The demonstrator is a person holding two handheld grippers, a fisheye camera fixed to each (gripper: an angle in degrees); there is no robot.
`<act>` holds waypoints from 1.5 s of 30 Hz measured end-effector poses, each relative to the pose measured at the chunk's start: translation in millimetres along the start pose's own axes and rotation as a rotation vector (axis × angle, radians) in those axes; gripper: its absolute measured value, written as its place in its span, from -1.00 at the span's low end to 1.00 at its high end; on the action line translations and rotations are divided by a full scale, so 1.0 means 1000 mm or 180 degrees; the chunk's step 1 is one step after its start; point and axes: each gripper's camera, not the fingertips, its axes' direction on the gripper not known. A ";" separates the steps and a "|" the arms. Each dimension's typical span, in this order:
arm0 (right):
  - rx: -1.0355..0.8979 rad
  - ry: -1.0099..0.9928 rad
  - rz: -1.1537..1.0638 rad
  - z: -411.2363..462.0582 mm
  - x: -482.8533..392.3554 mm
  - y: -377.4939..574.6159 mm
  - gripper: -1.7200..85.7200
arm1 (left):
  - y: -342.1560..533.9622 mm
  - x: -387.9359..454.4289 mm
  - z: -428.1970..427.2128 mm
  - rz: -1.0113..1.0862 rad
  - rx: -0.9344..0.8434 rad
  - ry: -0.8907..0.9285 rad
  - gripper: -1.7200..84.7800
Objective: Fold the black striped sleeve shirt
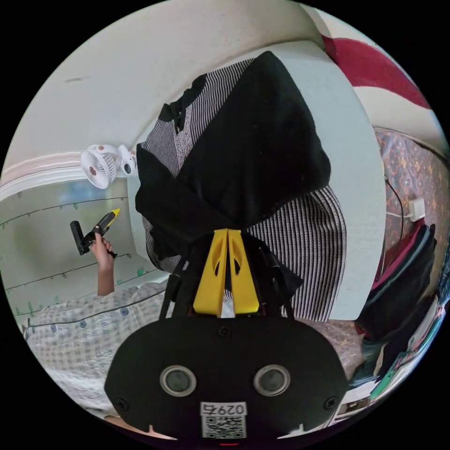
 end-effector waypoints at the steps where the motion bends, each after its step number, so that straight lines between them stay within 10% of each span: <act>1: 0.0081 0.0113 0.0020 -0.013 0.004 -0.008 -0.97 | 0.001 0.004 -0.002 0.0023 0.0048 0.0286 -0.98; 6: 0.0252 0.0451 0.0064 -0.038 0.022 -0.048 -0.97 | -0.006 0.073 0.052 0.0548 -0.0444 0.0346 -0.98; 20: 0.0123 0.1113 -0.0192 -0.050 0.025 -0.124 -0.97 | -0.050 0.277 0.265 0.1807 -0.0967 -0.2071 -0.98; 29: 0.0505 0.0250 -0.0077 -0.125 0.095 -0.071 -0.97 | 0.005 0.363 0.242 0.1532 -0.0996 -0.0420 -0.98; 45: 0.0698 -0.0495 0.0985 -0.166 0.184 -0.101 -0.97 | 0.054 0.409 0.290 0.1779 -0.1636 -0.0868 -0.98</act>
